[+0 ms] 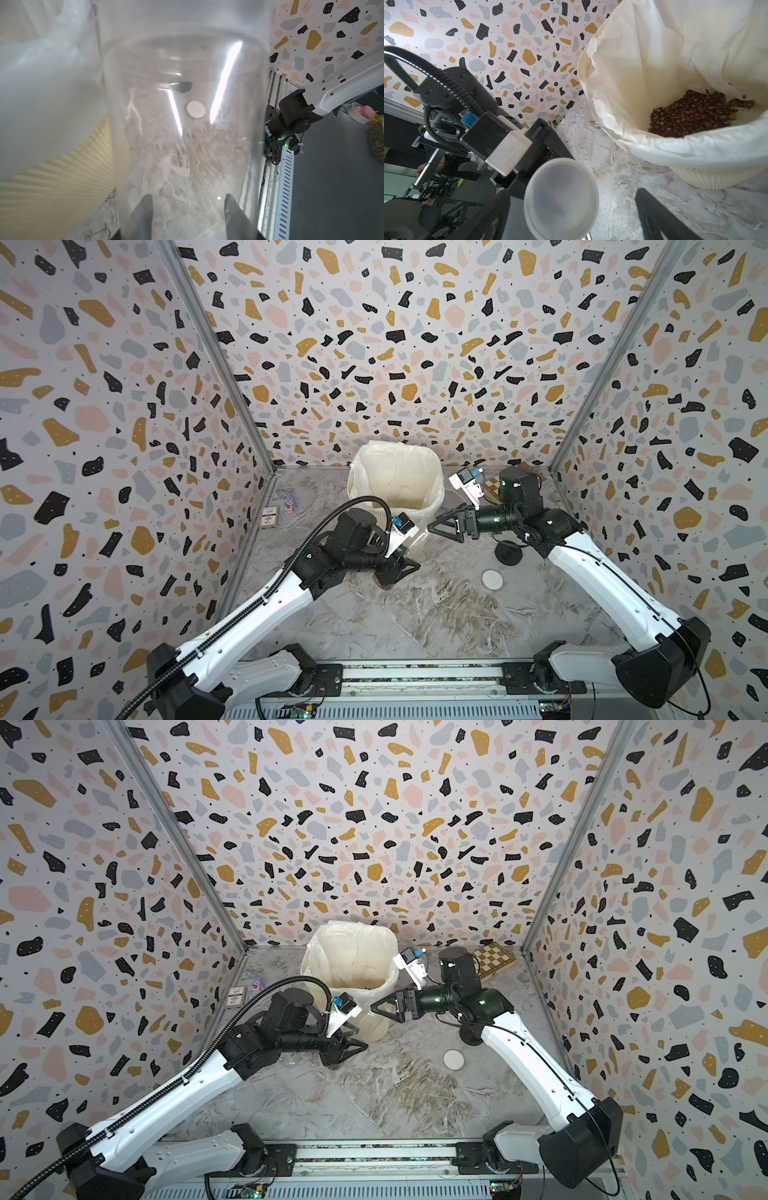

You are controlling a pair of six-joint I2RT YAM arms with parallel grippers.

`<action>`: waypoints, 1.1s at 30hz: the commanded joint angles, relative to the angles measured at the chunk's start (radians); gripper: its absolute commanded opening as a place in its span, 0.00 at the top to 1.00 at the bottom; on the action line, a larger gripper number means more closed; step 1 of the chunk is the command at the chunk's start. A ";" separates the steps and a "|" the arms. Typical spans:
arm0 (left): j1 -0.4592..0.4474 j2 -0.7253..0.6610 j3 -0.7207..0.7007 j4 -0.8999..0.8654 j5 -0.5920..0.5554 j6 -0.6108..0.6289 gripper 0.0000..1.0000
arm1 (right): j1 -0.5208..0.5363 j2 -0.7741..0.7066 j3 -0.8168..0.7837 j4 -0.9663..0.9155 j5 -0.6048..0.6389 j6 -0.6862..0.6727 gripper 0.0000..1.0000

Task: Empty the moldy dried flower tea in the jars
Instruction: Unscrew the lid from the jar.

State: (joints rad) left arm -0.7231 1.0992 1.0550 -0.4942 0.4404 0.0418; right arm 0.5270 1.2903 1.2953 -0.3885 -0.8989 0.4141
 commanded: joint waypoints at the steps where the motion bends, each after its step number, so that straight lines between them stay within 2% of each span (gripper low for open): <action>1: -0.001 -0.010 -0.006 0.044 -0.008 0.011 0.62 | 0.014 0.003 0.036 0.014 0.010 0.010 0.09; 4: -0.001 -0.004 -0.006 0.049 -0.001 0.006 0.62 | 0.022 0.012 0.041 0.014 0.010 0.008 0.24; 6: -0.001 0.000 -0.004 0.048 0.007 0.006 0.62 | 0.023 0.011 0.044 0.013 0.009 0.003 0.30; 9: -0.001 0.001 -0.003 0.048 0.037 0.006 0.62 | 0.024 0.009 0.043 0.002 0.003 -0.026 0.38; 13: -0.001 0.002 0.008 0.031 0.165 0.018 0.60 | 0.012 -0.009 0.023 0.001 -0.064 -0.142 0.44; 18: 0.000 -0.014 0.030 0.014 0.334 0.018 0.60 | -0.001 -0.078 -0.024 0.015 -0.199 -0.331 0.46; 21: 0.001 -0.014 0.045 0.010 0.437 -0.007 0.60 | 0.000 -0.138 -0.073 0.055 -0.271 -0.393 0.46; 25: 0.001 0.001 0.077 -0.012 0.585 -0.038 0.59 | -0.001 -0.185 -0.098 0.007 -0.384 -0.524 0.46; 30: 0.005 0.033 0.110 -0.105 0.664 -0.009 0.59 | -0.001 -0.188 -0.095 -0.035 -0.485 -0.563 0.44; 32: 0.007 0.039 0.119 -0.128 0.644 0.016 0.59 | -0.003 -0.177 -0.075 -0.056 -0.470 -0.563 0.38; 33: 0.007 0.035 0.121 -0.137 0.591 0.034 0.60 | -0.003 -0.174 -0.064 -0.064 -0.433 -0.552 0.32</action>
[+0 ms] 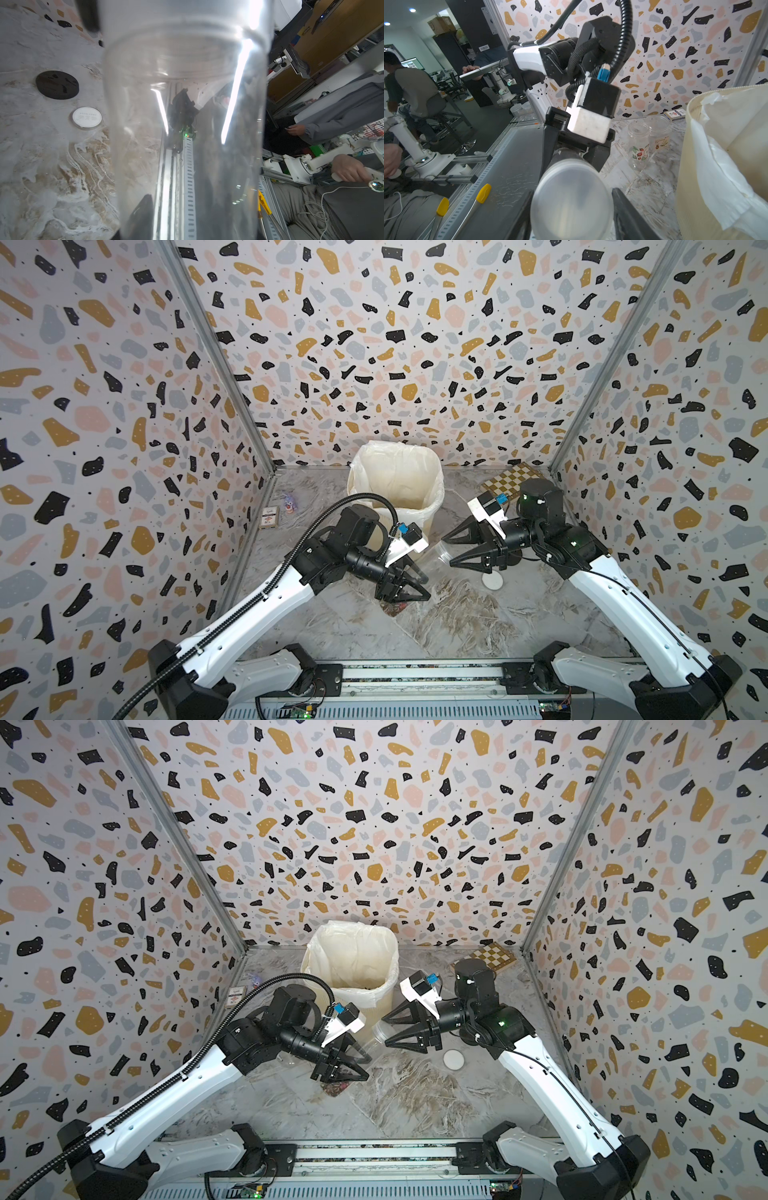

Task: Empty the moldy dried flower tea in the jars
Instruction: Unscrew the lid from the jar.

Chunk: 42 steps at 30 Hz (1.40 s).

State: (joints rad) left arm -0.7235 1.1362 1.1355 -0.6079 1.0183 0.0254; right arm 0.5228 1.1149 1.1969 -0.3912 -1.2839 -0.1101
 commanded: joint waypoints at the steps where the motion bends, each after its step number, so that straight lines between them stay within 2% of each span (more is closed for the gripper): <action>1: 0.009 -0.008 0.032 -0.019 -0.035 0.057 0.60 | 0.001 0.002 0.043 -0.061 0.001 -0.006 0.22; 3: 0.009 -0.025 0.007 0.004 -0.142 0.070 0.59 | -0.027 0.004 0.060 -0.031 0.129 0.084 0.06; 5: 0.010 -0.044 -0.034 0.047 -0.243 0.062 0.59 | -0.071 0.019 0.078 -0.004 0.128 0.167 0.00; 7: 0.010 -0.064 -0.075 0.095 -0.321 0.047 0.59 | -0.083 0.047 0.105 0.004 0.150 0.245 0.00; 12: 0.010 -0.091 -0.121 0.164 -0.499 0.038 0.60 | -0.070 0.114 0.147 0.003 0.338 0.440 0.01; 16: 0.010 -0.098 -0.129 0.173 -0.608 0.058 0.60 | -0.019 0.158 0.179 0.001 0.420 0.498 0.01; 25: 0.010 -0.114 -0.144 0.176 -0.653 0.064 0.61 | 0.093 0.209 0.201 -0.005 0.509 0.529 0.01; 28: 0.010 -0.124 -0.154 0.190 -0.647 0.054 0.61 | 0.096 0.205 0.187 0.004 0.502 0.537 0.08; 30: 0.010 -0.124 -0.154 0.191 -0.643 0.046 0.61 | 0.096 0.206 0.186 0.008 0.483 0.538 0.18; 35: 0.010 -0.122 -0.146 0.186 -0.636 0.036 0.61 | 0.096 0.202 0.174 0.007 0.464 0.524 0.34; 42: 0.010 -0.124 -0.124 0.171 -0.536 0.019 0.61 | 0.089 0.177 0.162 -0.004 0.432 0.446 0.39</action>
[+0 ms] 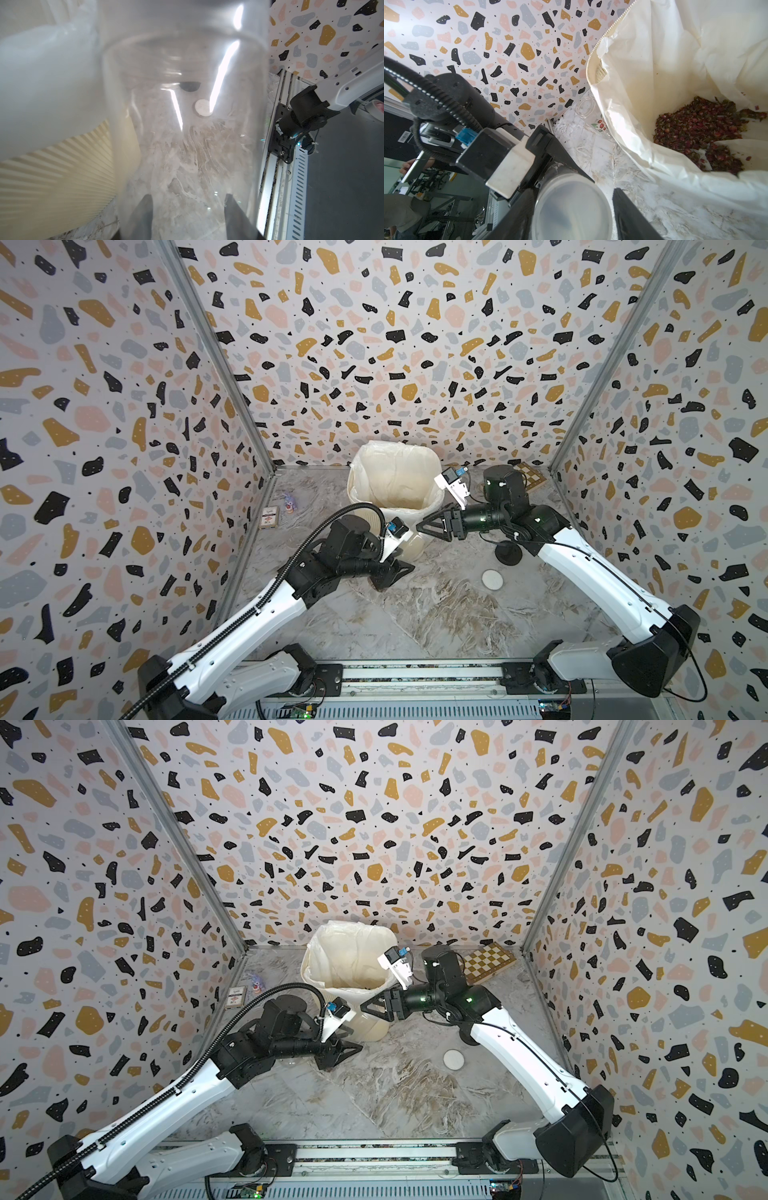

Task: Empty the moldy dried flower tea in the jars
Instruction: Unscrew the lid from the jar.

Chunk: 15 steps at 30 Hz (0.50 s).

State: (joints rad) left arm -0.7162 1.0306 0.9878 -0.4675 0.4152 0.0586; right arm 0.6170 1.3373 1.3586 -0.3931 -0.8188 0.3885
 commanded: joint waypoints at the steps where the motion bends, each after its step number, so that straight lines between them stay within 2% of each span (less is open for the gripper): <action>1: 0.003 -0.020 0.028 0.030 0.104 -0.017 0.61 | -0.008 -0.054 -0.008 0.006 -0.051 -0.071 0.40; 8: 0.005 -0.027 0.043 0.059 0.373 -0.047 0.61 | -0.018 -0.152 -0.088 0.073 -0.203 -0.243 0.47; 15: 0.006 -0.003 0.097 0.052 0.549 -0.081 0.61 | -0.017 -0.230 -0.147 0.091 -0.347 -0.373 0.48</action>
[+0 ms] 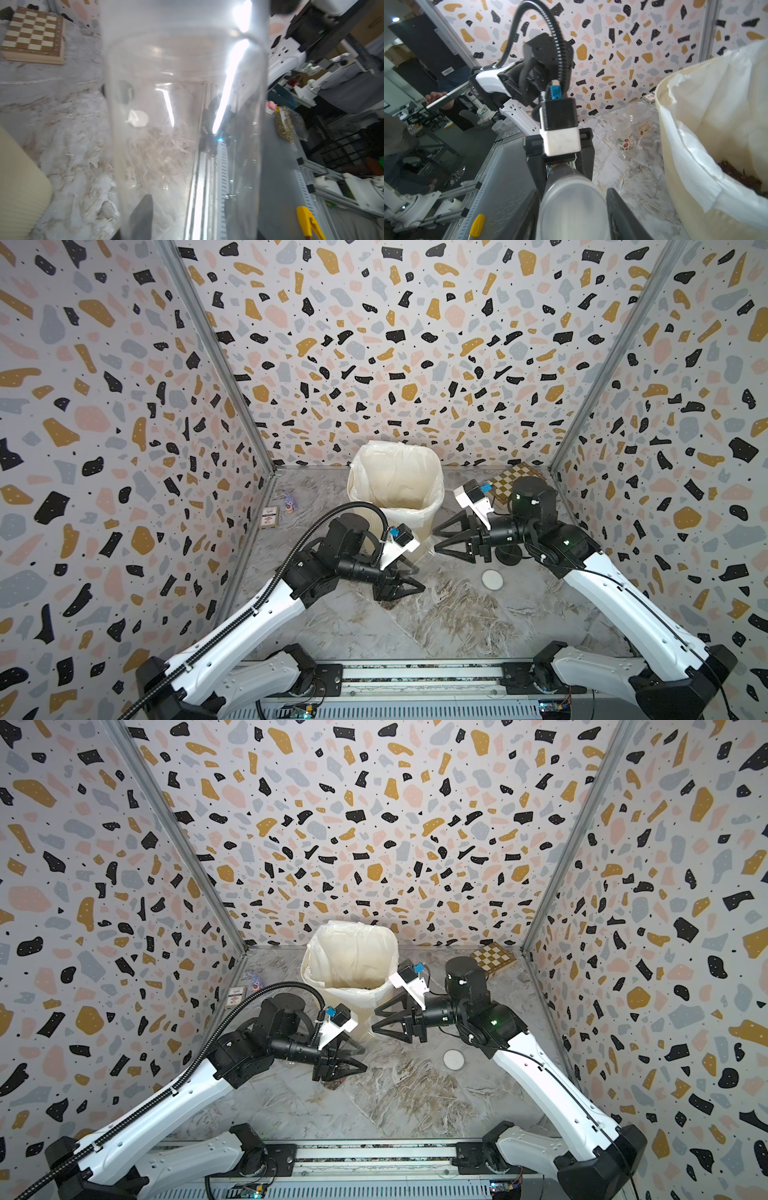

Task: Empty the moldy dried flower tea in the jars
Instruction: Unscrew the lid from the jar.

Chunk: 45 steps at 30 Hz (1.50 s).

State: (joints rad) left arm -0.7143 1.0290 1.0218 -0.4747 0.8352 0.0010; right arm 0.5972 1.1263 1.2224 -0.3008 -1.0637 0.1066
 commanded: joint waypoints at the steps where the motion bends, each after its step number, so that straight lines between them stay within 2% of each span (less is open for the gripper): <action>1: 0.004 0.000 0.069 0.058 0.140 -0.023 0.61 | 0.002 -0.018 -0.007 -0.016 -0.121 -0.105 0.48; 6: 0.006 0.014 0.079 0.057 0.214 -0.030 0.61 | -0.003 -0.014 -0.004 -0.066 -0.189 -0.169 0.46; 10: 0.006 0.031 0.089 0.010 0.210 -0.005 0.61 | -0.003 0.002 0.020 -0.068 -0.166 -0.143 0.28; 14: 0.006 0.016 0.079 -0.016 0.100 0.042 0.61 | -0.016 0.033 0.060 -0.069 -0.087 -0.036 0.06; 18: 0.006 0.001 0.058 -0.021 -0.042 0.074 0.61 | -0.028 0.074 0.090 -0.059 -0.072 0.126 0.02; 23: 0.006 -0.004 0.038 -0.014 -0.165 0.092 0.62 | -0.025 0.077 0.089 -0.044 0.002 0.256 0.01; 26: 0.006 -0.003 0.038 -0.022 -0.211 0.100 0.62 | -0.021 0.095 0.120 -0.107 0.058 0.259 0.05; 28: 0.006 -0.003 0.037 -0.026 -0.222 0.104 0.62 | -0.020 0.108 0.129 -0.127 0.078 0.258 0.13; 31: 0.006 0.001 0.037 -0.028 -0.226 0.104 0.63 | -0.012 0.125 0.142 -0.133 0.083 0.260 0.24; 35: 0.006 -0.001 0.037 -0.034 -0.230 0.100 0.63 | 0.007 0.139 0.152 -0.148 0.090 0.243 0.29; 37: 0.006 -0.002 0.037 -0.038 -0.226 0.100 0.63 | 0.009 0.143 0.152 -0.155 0.092 0.233 0.34; 40: 0.006 -0.002 0.038 -0.044 -0.185 0.096 0.63 | 0.009 0.142 0.156 -0.161 0.077 0.199 0.44; 45: 0.006 0.001 0.046 -0.038 -0.049 0.074 0.62 | 0.008 0.117 0.125 -0.120 0.018 0.128 0.49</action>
State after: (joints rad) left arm -0.7071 1.0416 1.0607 -0.5434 0.6586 0.0841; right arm 0.6044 1.2770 1.3361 -0.4427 -1.0172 0.3038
